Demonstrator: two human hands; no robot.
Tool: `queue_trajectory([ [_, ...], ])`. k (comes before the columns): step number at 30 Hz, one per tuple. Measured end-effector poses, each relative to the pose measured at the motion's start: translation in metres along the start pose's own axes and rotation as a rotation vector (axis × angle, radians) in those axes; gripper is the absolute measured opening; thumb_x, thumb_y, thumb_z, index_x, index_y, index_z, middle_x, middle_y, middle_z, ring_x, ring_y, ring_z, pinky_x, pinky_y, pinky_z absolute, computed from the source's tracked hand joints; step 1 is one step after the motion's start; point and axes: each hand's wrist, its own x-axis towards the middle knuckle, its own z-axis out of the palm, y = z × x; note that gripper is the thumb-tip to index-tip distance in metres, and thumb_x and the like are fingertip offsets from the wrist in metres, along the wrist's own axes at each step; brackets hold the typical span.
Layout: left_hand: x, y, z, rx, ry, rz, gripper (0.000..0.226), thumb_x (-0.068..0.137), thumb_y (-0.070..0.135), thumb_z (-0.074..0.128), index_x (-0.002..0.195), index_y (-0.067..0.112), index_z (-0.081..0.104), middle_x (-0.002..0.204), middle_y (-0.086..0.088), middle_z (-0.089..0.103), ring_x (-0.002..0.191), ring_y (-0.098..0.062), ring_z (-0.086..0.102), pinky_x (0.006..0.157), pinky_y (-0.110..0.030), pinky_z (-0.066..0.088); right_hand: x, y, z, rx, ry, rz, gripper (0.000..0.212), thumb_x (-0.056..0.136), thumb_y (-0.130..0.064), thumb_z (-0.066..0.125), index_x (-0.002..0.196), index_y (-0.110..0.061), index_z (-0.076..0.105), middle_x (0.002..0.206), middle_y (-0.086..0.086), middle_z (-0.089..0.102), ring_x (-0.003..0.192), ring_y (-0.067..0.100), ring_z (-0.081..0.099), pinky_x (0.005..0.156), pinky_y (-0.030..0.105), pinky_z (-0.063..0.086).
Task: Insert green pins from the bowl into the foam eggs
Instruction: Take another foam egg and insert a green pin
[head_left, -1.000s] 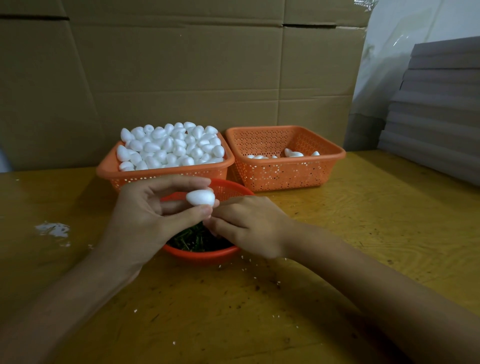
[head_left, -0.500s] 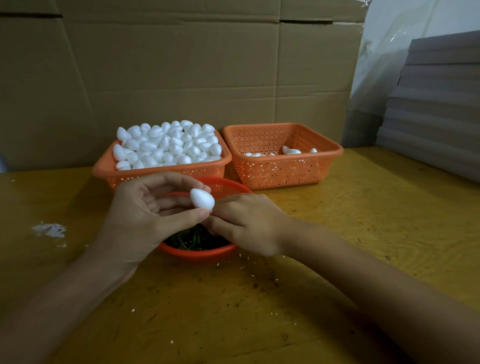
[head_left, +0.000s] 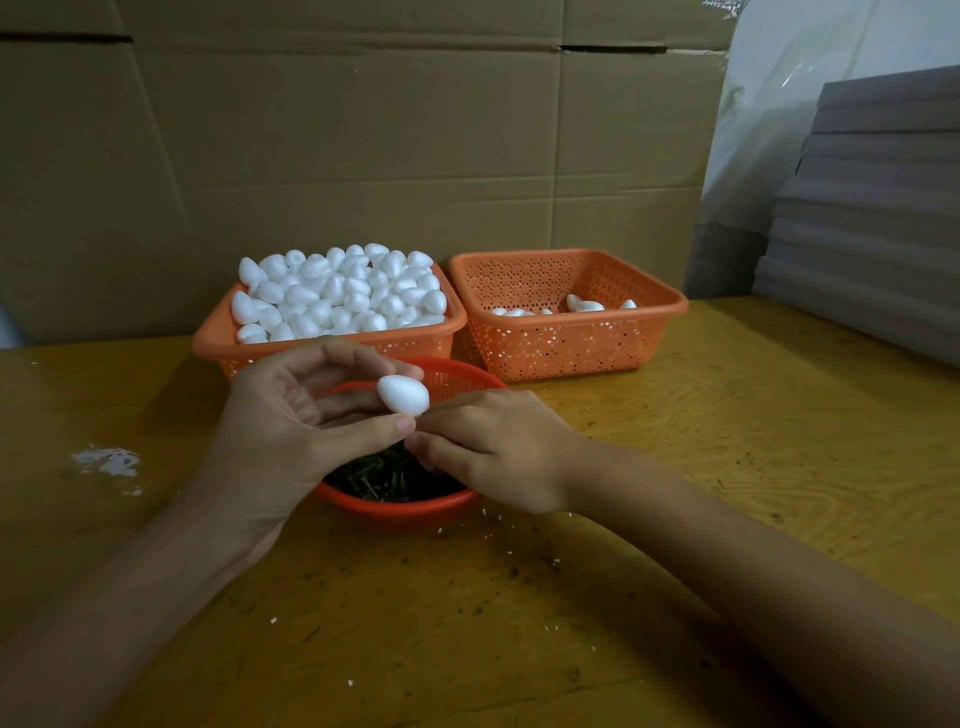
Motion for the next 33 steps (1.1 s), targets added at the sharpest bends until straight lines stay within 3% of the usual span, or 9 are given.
queue_trajectory([
  [8, 0.0001, -0.0009, 0.0002, -0.013, 0.001, 0.001, 0.034, 0.061, 0.013, 0.09, 0.09, 0.022, 0.073, 0.111, -0.014, 0.079, 0.105, -0.032, 0.078, 0.082, -0.029, 0.062, 0.0002, 0.0005, -0.0001, 0.009, -0.002, 0.001, 0.033, 0.111, -0.038, 0.039, 0.1, -0.021, 0.065, 0.101, -0.005, 0.069, 0.094, 0.015, 0.059, 0.077, 0.043, 0.047],
  [13, -0.0007, -0.0019, -0.0007, 0.033, -0.028, 0.019, 0.04, 0.064, 0.001, 0.095, 0.091, 0.02, 0.072, 0.112, -0.013, 0.079, 0.106, -0.032, 0.077, 0.083, -0.031, 0.063, -0.0003, 0.0007, 0.0004, 0.003, 0.0, 0.0, 0.033, 0.111, -0.038, 0.04, 0.105, -0.02, 0.067, 0.104, -0.003, 0.069, 0.096, 0.017, 0.06, 0.075, 0.041, 0.044],
  [18, -0.0012, -0.0007, 0.0003, 0.038, -0.021, 0.008, 0.037, 0.061, 0.01, 0.095, 0.09, 0.02, 0.073, 0.111, -0.013, 0.079, 0.106, -0.032, 0.077, 0.082, -0.033, 0.064, -0.0003, 0.0009, 0.0007, 0.02, 0.01, -0.005, 0.031, 0.111, -0.037, 0.042, 0.109, -0.022, 0.069, 0.105, -0.001, 0.07, 0.097, 0.017, 0.059, 0.071, 0.038, 0.038],
  [23, -0.0016, 0.0003, 0.0018, 0.055, -0.026, 0.016, 0.042, 0.057, 0.011, 0.101, 0.088, 0.02, 0.073, 0.11, -0.012, 0.08, 0.105, -0.031, 0.077, 0.082, -0.032, 0.064, -0.0002, 0.0005, 0.0008, 0.014, -0.002, 0.005, 0.032, 0.11, -0.037, 0.041, 0.107, -0.02, 0.068, 0.105, 0.0, 0.07, 0.097, 0.02, 0.06, 0.074, 0.04, 0.043],
  [33, -0.0017, -0.0022, 0.0023, 0.095, -0.056, 0.041, 0.029, 0.062, 0.004, 0.086, 0.085, 0.008, 0.07, 0.107, -0.011, 0.08, 0.104, -0.026, 0.078, 0.08, -0.027, 0.063, 0.0, -0.0006, -0.0005, -0.024, -0.026, 0.03, 0.037, 0.109, -0.036, 0.041, 0.104, -0.012, 0.068, 0.104, 0.002, 0.068, 0.094, 0.02, 0.059, 0.076, 0.042, 0.043],
])
